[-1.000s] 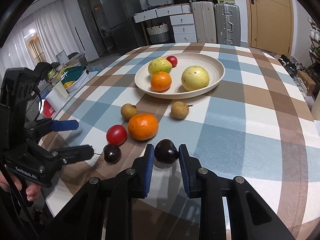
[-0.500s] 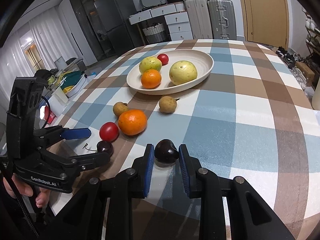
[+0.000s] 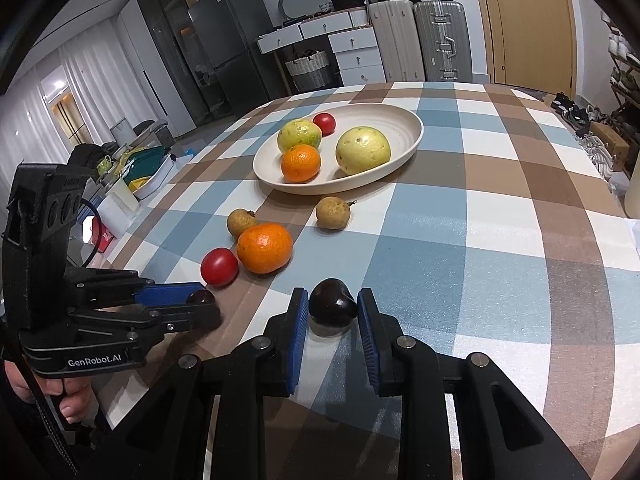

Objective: Organize fruits
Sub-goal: 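Lift the plum with the right gripper while the left gripper grasps another dark plum, then carry both plums onto the plate and open both grippers, then move both grippers back from the plate toward the loose fruits, then grasp the small orange with the right gripper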

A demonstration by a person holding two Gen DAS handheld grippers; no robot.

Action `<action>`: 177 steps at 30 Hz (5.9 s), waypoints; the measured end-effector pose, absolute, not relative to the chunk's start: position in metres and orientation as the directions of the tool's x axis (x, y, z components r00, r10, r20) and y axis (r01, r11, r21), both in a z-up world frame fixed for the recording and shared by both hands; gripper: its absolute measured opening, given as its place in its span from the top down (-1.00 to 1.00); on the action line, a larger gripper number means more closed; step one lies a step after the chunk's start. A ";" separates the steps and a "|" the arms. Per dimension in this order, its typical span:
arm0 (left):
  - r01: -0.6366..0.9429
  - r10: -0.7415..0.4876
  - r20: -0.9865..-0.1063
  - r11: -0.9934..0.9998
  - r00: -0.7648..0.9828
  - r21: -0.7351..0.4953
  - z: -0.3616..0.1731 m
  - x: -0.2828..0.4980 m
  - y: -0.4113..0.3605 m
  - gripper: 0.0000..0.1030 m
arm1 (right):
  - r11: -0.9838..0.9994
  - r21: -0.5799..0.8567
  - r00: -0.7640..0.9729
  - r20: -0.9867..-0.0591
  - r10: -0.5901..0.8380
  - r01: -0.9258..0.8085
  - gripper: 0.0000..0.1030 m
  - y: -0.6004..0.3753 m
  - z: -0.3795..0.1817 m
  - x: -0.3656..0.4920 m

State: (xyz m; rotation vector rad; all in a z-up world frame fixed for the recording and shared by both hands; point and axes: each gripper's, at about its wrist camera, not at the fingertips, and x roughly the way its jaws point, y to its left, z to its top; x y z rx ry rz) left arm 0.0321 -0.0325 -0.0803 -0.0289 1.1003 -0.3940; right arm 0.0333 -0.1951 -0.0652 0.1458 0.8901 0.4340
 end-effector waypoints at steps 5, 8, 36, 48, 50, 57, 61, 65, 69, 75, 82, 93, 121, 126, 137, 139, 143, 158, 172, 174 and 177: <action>0.291 -0.367 -0.848 0.919 0.383 -0.266 -0.078 0.031 -0.022 0.54 | 0.904 0.299 0.550 -0.719 0.424 -0.306 0.50 -0.194 -0.064 0.033; 0.298 -0.385 -0.837 0.912 0.389 -0.281 -0.072 0.029 -0.018 0.54 | 0.900 0.306 0.543 -0.720 0.433 -0.312 0.50 -0.192 -0.064 0.035; 0.326 -0.439 -0.764 0.893 0.473 -0.311 -0.001 0.136 -0.009 0.54 | 0.840 0.413 0.578 -0.610 0.542 -0.353 0.50 -0.191 -0.007 0.123; 0.358 -0.429 -0.751 0.894 0.502 -0.271 0.013 0.201 -0.036 0.54 | 0.839 0.459 0.596 -0.598 0.535 -0.293 0.50 -0.203 -0.006 0.177; 0.349 -0.420 -0.749 0.899 0.513 -0.265 0.009 0.210 -0.040 0.54 | 0.838 0.472 0.591 -0.604 0.534 -0.274 0.50 -0.202 -0.012 0.187; 0.351 -0.423 -0.759 0.896 0.495 -0.271 -0.012 0.238 -0.054 0.54 | 0.854 0.458 0.583 -0.635 0.507 -0.245 0.50 -0.190 -0.028 0.215; 0.348 -0.427 -0.762 0.895 0.487 -0.279 -0.029 0.247 -0.057 0.54 | 0.876 0.418 0.604 -0.642 0.472 -0.240 0.50 -0.189 -0.034 0.218; 0.340 -0.426 -0.776 0.895 0.466 -0.288 -0.043 0.256 -0.058 0.54 | 0.874 0.432 0.580 -0.662 0.475 -0.224 0.50 -0.191 -0.048 0.224; 0.346 -0.430 -0.778 0.892 0.458 -0.290 -0.051 0.259 -0.060 0.54 | 0.878 0.427 0.578 -0.669 0.467 -0.216 0.50 -0.192 -0.053 0.226; 0.351 -0.437 -0.768 0.890 0.468 -0.292 -0.052 0.259 -0.061 0.53 | 0.889 0.415 0.572 -0.688 0.447 -0.195 0.43 -0.193 -0.059 0.228; 0.353 -0.461 -0.741 0.881 0.488 -0.316 -0.031 0.244 -0.054 0.04 | 0.882 0.441 0.626 -0.643 0.441 -0.168 -0.08 -0.212 -0.045 0.214; 0.336 -0.422 -0.727 0.901 0.542 -0.273 0.000 0.196 -0.045 -0.20 | 0.893 0.419 0.684 -0.605 0.408 -0.163 -0.40 -0.225 -0.010 0.173; 0.149 -0.192 -0.743 0.981 0.642 -0.125 -0.012 0.064 0.016 -0.98 | 0.912 0.286 0.635 -0.654 0.410 -0.294 -0.71 -0.171 -0.019 0.051; 0.118 -0.171 -0.762 0.985 0.625 -0.124 -0.028 0.050 0.030 -0.98 | 0.909 0.283 0.611 -0.674 0.416 -0.307 -0.71 -0.165 -0.031 0.042; 0.096 -0.179 -0.783 0.984 0.596 -0.152 -0.052 0.037 0.045 -0.98 | 0.894 0.291 0.570 -0.692 0.442 -0.339 -0.70 -0.149 -0.046 0.047; 0.099 -0.184 -0.788 0.983 0.587 -0.156 -0.057 0.039 0.046 -0.98 | 0.895 0.303 0.554 -0.706 0.441 -0.326 -0.63 -0.148 -0.051 0.054; 0.092 -0.182 -0.793 0.983 0.581 -0.158 -0.062 0.043 0.053 -0.98 | 0.894 0.328 0.519 -0.730 0.444 -0.304 -0.45 -0.147 -0.062 0.066; 0.068 -0.196 -0.809 0.979 0.555 -0.191 -0.075 0.060 0.066 -0.98 | 0.878 0.322 0.486 -0.738 0.468 -0.355 0.09 -0.130 -0.071 0.081; 0.092 -0.206 -0.811 0.978 0.548 -0.187 -0.075 0.072 0.055 -0.98 | 0.867 0.392 0.501 -0.708 0.497 -0.307 0.21 -0.160 -0.070 0.078; 0.102 -0.218 -0.811 0.976 0.544 -0.193 -0.074 0.076 0.051 -0.98 | 0.870 0.394 0.508 -0.706 0.493 -0.297 0.21 -0.166 -0.069 0.077; 0.142 -0.284 -0.803 0.959 0.524 -0.247 -0.074 0.082 0.045 -0.98 | 0.870 0.403 0.519 -0.698 0.493 -0.284 0.21 -0.177 -0.068 0.075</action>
